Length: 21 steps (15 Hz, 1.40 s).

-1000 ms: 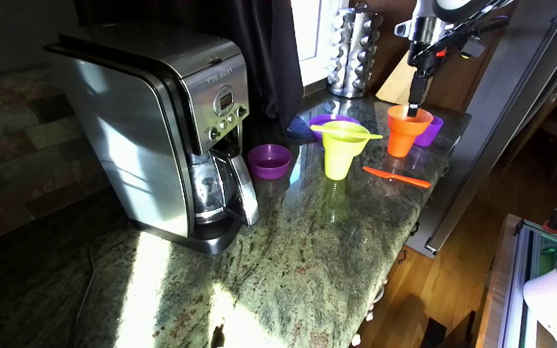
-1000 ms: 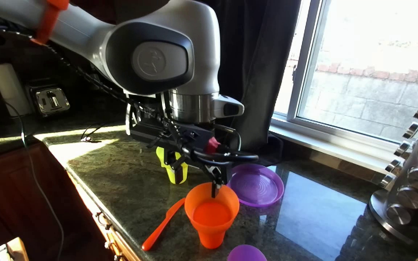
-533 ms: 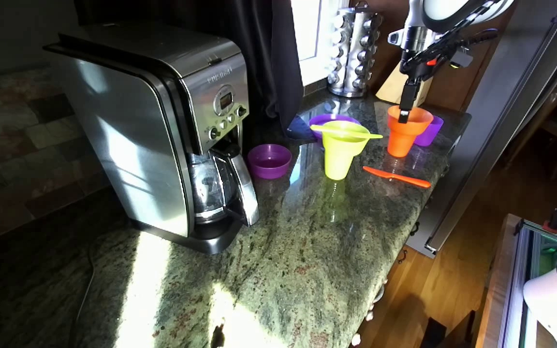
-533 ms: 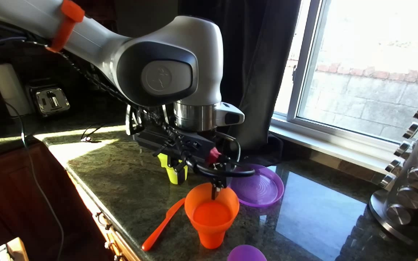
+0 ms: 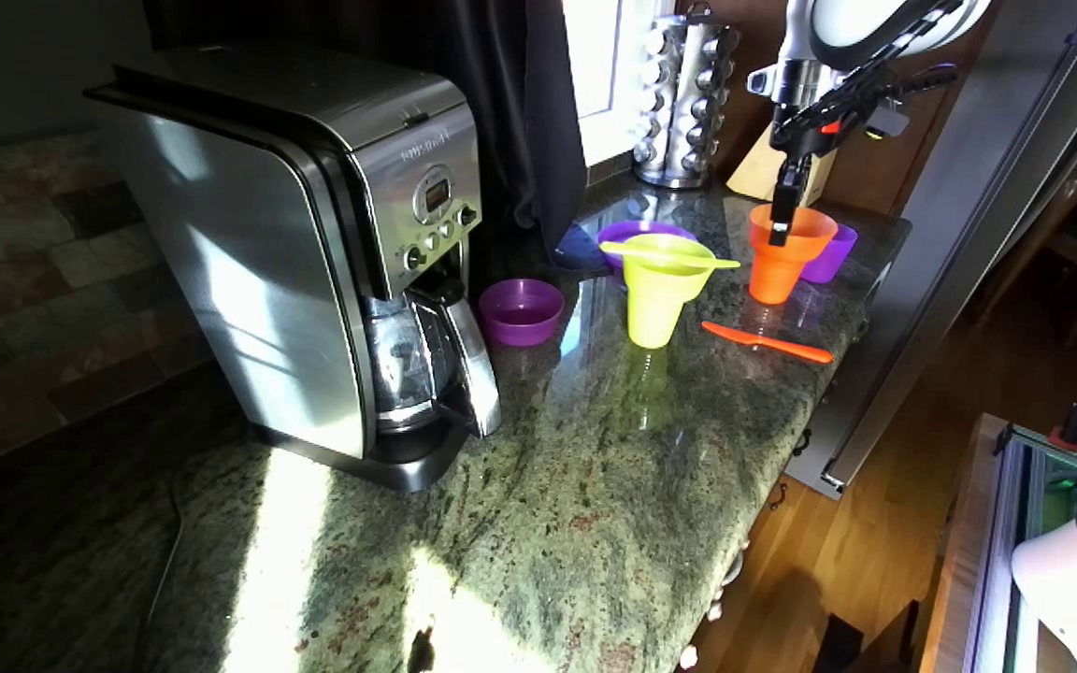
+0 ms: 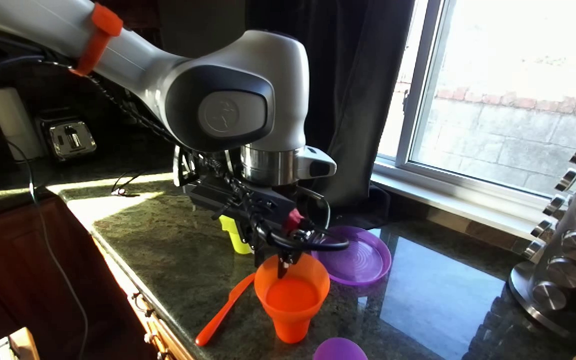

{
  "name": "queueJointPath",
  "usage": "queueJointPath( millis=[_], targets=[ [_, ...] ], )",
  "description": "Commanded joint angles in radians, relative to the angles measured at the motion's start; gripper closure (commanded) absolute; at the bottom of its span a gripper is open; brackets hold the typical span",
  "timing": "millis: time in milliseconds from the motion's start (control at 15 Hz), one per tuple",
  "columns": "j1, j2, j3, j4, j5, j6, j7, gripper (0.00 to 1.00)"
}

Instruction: Remove the orange knife from the orange bowl then place the orange bowl on the right side of the counter, move the orange knife to the right.

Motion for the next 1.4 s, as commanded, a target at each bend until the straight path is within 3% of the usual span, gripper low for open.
queueJointPath(
  millis=[0,133,200,933,1333],
  targets=[
    [-0.004,0.009,0.003,0.0,0.015,0.014,-0.003,0.84],
    [-0.006,0.005,0.003,0.001,0.011,0.011,0.001,0.98],
    [-0.007,0.0,0.003,0.001,0.009,0.008,0.001,1.0],
    [-0.009,-0.087,0.02,0.0,-0.081,0.005,0.033,0.99],
    [0.003,-0.065,0.005,0.018,-0.113,0.099,-0.091,0.99]
  ],
)
